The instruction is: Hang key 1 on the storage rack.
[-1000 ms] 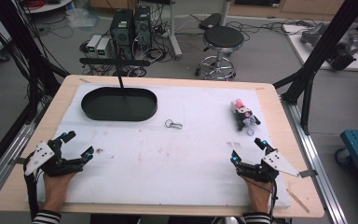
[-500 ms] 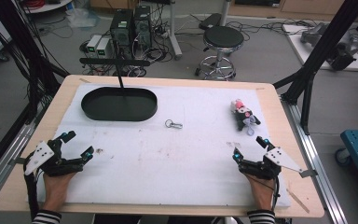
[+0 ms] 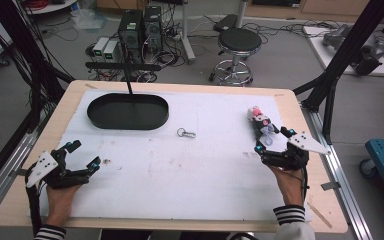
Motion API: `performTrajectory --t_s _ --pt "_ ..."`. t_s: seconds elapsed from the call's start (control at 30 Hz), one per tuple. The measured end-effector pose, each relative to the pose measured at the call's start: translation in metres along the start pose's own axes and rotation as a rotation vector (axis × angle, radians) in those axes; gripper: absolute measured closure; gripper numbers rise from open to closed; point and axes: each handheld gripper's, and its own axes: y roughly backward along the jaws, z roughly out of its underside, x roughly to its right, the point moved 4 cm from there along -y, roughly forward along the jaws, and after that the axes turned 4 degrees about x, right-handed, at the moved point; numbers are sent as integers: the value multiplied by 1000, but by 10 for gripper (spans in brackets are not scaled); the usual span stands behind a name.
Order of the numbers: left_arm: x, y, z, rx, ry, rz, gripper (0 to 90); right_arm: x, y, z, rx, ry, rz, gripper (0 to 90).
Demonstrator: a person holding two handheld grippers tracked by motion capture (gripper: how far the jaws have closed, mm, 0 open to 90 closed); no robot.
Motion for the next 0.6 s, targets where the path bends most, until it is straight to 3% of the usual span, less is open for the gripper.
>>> performTrajectory --t_s 0.23,0.6 --pt "0 0 0 1 -2 0 65 11 -19 -17 -85 32 -1 8" --pt "0 0 0 1 -4 0 65 28 -46 -39 -185 27 3 8"
